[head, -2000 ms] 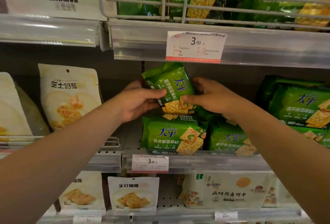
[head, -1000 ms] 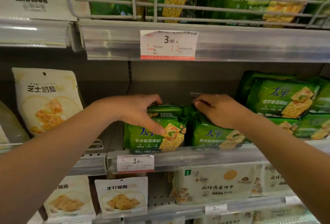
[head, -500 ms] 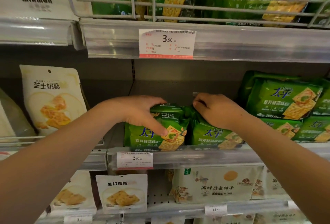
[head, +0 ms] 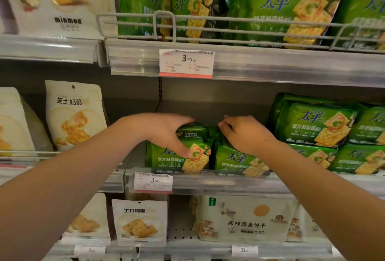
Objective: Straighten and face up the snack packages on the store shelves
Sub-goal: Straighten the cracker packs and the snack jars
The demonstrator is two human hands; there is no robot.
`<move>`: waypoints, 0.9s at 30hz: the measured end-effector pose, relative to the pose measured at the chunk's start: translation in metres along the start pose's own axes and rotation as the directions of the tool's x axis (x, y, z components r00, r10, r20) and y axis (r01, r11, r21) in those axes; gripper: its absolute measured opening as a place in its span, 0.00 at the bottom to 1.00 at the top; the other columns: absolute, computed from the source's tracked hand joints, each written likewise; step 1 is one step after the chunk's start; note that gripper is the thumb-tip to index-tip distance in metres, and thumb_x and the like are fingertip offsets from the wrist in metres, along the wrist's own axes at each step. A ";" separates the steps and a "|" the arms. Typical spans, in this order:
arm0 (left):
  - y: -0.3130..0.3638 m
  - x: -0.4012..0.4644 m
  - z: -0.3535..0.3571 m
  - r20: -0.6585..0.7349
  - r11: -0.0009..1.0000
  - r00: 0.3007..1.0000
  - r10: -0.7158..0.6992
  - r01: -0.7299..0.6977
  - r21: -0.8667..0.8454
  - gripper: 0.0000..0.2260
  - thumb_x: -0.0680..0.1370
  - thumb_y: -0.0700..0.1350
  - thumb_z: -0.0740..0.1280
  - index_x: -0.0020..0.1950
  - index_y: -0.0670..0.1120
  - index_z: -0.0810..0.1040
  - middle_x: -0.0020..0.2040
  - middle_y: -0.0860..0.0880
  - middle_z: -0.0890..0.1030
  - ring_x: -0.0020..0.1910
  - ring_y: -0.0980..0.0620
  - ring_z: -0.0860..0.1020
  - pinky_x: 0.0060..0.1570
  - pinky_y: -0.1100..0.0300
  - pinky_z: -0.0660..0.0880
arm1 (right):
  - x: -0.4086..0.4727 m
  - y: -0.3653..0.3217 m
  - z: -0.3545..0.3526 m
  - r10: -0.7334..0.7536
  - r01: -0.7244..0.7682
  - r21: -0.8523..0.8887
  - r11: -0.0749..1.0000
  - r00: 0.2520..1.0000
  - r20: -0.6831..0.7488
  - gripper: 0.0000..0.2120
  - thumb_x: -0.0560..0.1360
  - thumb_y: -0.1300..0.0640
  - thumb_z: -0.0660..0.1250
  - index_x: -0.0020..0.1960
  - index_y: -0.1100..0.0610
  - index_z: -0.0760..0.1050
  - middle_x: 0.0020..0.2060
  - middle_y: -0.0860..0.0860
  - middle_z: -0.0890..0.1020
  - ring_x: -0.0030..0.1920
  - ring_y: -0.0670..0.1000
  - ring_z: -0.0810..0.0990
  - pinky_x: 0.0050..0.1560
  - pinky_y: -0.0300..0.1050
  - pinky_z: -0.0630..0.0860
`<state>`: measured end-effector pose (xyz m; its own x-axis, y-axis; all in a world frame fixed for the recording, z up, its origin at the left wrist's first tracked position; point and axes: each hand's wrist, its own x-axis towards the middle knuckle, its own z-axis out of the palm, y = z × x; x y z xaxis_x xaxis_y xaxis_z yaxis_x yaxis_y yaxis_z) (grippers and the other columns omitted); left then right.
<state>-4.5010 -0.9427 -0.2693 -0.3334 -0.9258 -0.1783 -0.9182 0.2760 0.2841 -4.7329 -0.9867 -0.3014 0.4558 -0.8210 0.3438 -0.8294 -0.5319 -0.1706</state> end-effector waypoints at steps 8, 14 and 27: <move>0.046 -0.070 -0.016 -0.470 0.933 0.816 0.336 -0.219 0.287 0.19 0.76 0.57 0.68 0.65 0.52 0.77 0.57 0.56 0.81 0.53 0.62 0.77 0.54 0.62 0.75 | -0.033 -0.049 -0.042 -0.361 0.393 -0.002 0.920 0.843 -0.400 0.17 0.78 0.52 0.62 0.35 0.59 0.78 0.31 0.51 0.79 0.35 0.54 0.76 0.39 0.51 0.75; 0.033 -0.109 -0.064 -0.784 0.829 0.316 0.535 -0.019 0.558 0.17 0.76 0.50 0.64 0.61 0.43 0.78 0.56 0.44 0.80 0.55 0.43 0.77 0.54 0.46 0.75 | -0.033 -0.092 -0.116 -0.473 0.504 -0.146 0.851 0.618 -0.628 0.09 0.75 0.55 0.64 0.47 0.58 0.81 0.40 0.51 0.82 0.44 0.52 0.78 0.48 0.45 0.72; -0.011 -0.088 -0.077 -0.871 0.894 0.385 0.307 0.197 0.402 0.33 0.73 0.65 0.59 0.70 0.43 0.69 0.60 0.42 0.74 0.60 0.41 0.71 0.57 0.46 0.72 | 0.002 -0.110 -0.117 -0.164 -0.002 -0.282 0.959 0.810 -0.564 0.24 0.78 0.47 0.62 0.71 0.55 0.71 0.60 0.55 0.75 0.62 0.58 0.71 0.64 0.52 0.60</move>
<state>-4.4456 -0.8844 -0.1846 -0.2238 -0.4964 0.8387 -0.9727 0.1683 -0.1599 -4.6784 -0.9056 -0.1741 0.3228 -0.4607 0.8268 -0.8879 -0.4500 0.0959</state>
